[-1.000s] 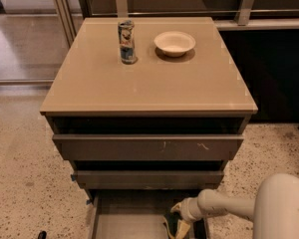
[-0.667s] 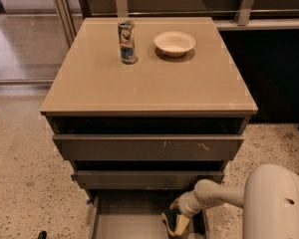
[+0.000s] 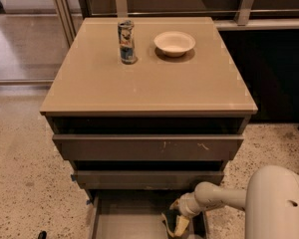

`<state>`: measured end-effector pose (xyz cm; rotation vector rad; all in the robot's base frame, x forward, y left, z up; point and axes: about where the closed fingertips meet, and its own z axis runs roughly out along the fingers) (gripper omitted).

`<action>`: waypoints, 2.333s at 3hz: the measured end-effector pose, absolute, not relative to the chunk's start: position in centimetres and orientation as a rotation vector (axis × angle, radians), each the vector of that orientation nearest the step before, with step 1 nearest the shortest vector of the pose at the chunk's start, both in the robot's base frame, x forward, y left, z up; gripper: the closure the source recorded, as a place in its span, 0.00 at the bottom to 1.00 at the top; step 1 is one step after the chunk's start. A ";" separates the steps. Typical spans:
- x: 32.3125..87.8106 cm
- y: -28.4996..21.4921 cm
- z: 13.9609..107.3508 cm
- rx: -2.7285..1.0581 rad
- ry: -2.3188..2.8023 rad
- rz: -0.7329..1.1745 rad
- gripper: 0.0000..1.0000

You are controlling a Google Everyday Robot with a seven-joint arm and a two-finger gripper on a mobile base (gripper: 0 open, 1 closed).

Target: Place sponge into bottom drawer

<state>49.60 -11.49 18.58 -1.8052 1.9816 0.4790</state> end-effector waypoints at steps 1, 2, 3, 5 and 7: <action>49.1 -11.4 18.6 -1.784 1.941 0.410 1.00; 49.2 -11.4 18.6 -1.738 1.891 0.300 1.00; 49.7 -11.4 18.8 -1.713 1.878 0.260 1.00; 49.6 -11.1 18.0 -1.693 1.868 0.241 1.00; 49.9 -10.2 16.1 -1.637 1.830 0.170 1.00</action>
Offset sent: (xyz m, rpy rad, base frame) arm -0.0008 -0.0037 0.0060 0.0019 -0.3167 -0.0837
